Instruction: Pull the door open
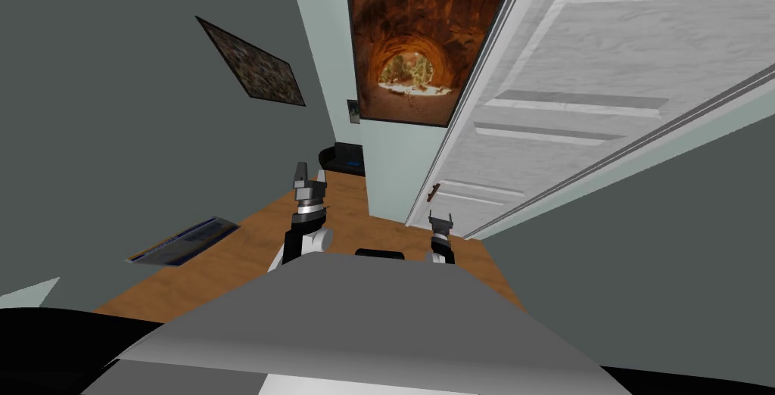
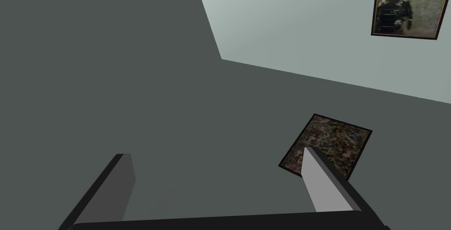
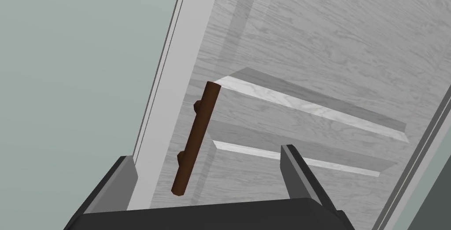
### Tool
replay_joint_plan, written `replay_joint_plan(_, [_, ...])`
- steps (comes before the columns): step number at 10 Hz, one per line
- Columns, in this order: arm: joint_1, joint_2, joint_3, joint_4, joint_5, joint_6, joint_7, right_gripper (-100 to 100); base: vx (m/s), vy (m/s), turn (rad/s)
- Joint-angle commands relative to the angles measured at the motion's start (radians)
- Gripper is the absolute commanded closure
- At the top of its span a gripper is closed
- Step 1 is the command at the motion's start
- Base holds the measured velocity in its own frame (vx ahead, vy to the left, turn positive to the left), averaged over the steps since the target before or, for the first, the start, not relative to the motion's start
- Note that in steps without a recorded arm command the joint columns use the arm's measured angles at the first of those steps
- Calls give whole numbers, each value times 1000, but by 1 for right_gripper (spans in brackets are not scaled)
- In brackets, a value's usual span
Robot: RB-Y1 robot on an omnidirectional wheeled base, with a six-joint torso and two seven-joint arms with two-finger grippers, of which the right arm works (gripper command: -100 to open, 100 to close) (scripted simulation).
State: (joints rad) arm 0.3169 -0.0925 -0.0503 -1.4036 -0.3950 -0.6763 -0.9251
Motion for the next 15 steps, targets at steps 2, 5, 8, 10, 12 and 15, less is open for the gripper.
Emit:
replay_joint_plan(2, [-9, -2, -1, 53, -16, -18, -56, -100, 28, -113, 174])
replay_joint_plan(5, [-21, 1, -2, 105, -33, -33, -108, -100, 4, -105, 176])
replay_joint_plan(8, [-32, 4, -2, 156, -48, -49, -158, -100, 13, -105, 165])
replay_joint_plan(10, [-41, 8, -3, 200, -62, -62, -203, -100, 24, -143, 241])
replay_joint_plan(12, [-47, 10, -4, 230, -71, -71, -233, -100, -9, -133, 132])
replay_joint_plan(15, [-58, 16, -4, 277, -86, -85, -280, -100, 19, -126, 168])
